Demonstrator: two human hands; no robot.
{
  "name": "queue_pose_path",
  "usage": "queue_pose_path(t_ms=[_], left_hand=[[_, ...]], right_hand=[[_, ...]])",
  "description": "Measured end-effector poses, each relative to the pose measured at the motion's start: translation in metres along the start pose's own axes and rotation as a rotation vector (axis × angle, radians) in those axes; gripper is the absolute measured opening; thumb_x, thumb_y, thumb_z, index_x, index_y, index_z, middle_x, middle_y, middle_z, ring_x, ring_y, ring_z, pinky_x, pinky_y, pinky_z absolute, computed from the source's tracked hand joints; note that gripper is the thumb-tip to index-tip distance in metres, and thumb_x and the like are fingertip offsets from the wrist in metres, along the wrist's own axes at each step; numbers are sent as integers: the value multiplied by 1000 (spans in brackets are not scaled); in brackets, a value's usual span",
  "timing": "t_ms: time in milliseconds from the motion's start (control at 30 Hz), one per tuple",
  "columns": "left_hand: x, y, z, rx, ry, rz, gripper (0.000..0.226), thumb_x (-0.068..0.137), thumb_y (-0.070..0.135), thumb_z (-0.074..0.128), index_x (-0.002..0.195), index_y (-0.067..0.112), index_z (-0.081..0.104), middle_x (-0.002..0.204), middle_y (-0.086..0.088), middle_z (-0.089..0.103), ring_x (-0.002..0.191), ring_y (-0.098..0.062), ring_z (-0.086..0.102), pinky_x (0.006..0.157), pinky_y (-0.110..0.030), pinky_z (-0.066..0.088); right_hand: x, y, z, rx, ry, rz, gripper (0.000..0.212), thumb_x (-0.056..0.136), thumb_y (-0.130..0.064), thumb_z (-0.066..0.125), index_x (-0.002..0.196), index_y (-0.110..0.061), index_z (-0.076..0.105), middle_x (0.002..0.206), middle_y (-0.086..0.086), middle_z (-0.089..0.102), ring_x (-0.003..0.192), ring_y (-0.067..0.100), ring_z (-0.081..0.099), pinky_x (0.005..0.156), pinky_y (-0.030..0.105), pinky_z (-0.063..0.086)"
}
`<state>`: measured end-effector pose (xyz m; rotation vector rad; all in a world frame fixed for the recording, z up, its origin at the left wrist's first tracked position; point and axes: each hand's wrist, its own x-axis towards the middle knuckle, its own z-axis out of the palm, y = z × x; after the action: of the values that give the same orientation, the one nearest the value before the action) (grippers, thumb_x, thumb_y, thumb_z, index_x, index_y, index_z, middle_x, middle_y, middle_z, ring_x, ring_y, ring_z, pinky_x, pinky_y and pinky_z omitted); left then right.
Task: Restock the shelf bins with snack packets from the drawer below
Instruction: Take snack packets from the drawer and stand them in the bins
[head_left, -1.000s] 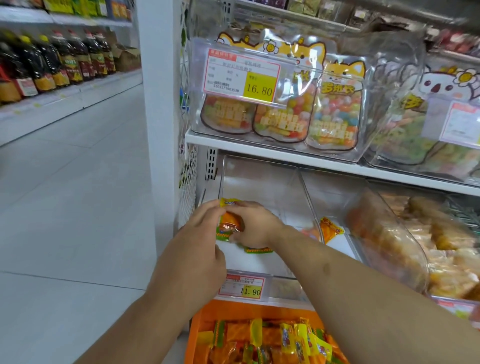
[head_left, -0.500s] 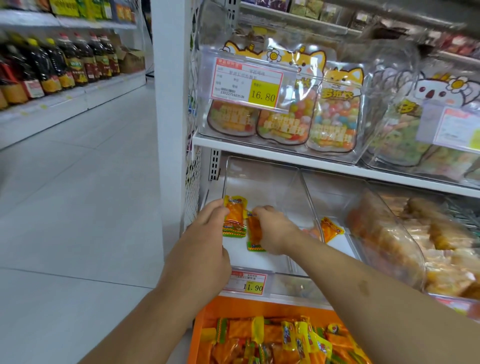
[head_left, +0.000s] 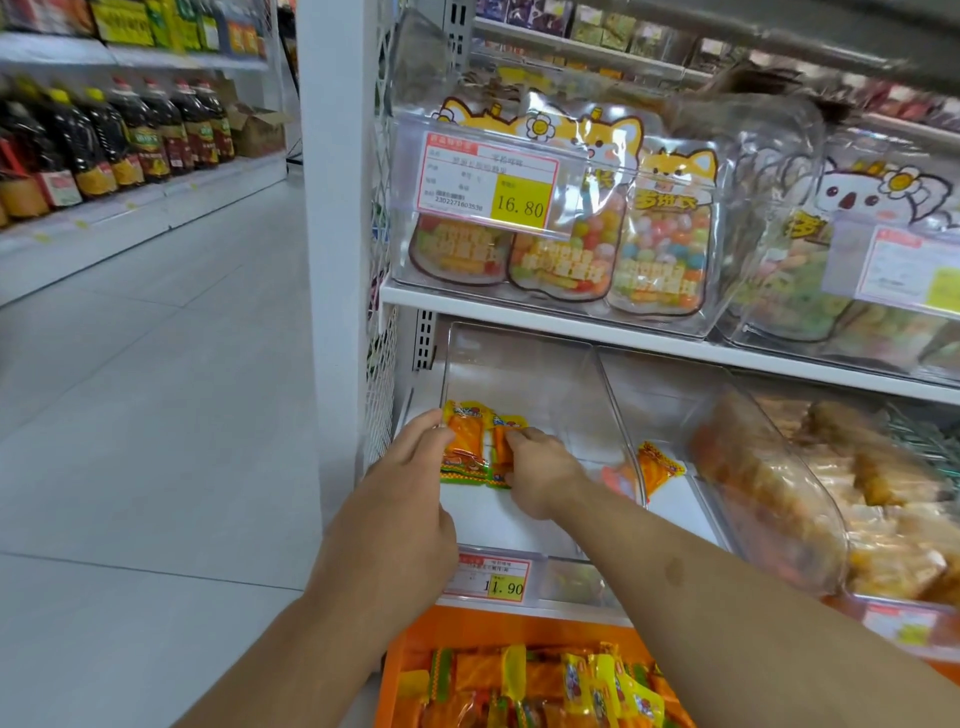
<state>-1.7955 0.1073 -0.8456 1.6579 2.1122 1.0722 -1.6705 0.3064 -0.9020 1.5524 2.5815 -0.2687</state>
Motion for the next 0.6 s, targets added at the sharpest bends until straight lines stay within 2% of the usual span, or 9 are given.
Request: queue_pose_path(t_ms=[100,267,367,467,600], left_hand=[[0,0,0,9,0,0,74,96,12,62,155,42,28,162,34,10,126,-9,54,99,-29,55],[1,0,1,28,0,21,73,96,12,62,154,41,29,161,34,9,132,-5,49,99,-25,53],[3,-2,0,25,-9,40,71,96,15,63,154,40,30,161,32,14,134,-5,45,99,-21,48],[2,1,-4,11,-33,47,72,95,23,64,157,37,29,162,26,20,141,-5,37,105,-21,36],[-8,17,-13,52,-39,82,73,94,28,66,158,34,31,164,21,23,148,-7,29,116,-28,32]], right_hand=[[2,-4,1,-36,3,16,58,96,-27,60,149,-16,40,146,11,45,132,36,45,109,51,45],[1,-3,1,-49,0,22,60,97,-34,60,149,-15,38,146,14,44,133,38,42,110,53,44],[-10,-5,-6,5,6,13,62,97,-31,57,152,-15,33,149,17,42,137,39,37,114,53,40],[-34,-10,-22,55,54,-70,59,99,-24,54,153,-14,34,151,15,41,141,38,35,117,48,36],[-91,-11,-50,183,173,-219,44,101,-22,51,145,-17,43,138,11,50,131,33,44,107,45,43]])
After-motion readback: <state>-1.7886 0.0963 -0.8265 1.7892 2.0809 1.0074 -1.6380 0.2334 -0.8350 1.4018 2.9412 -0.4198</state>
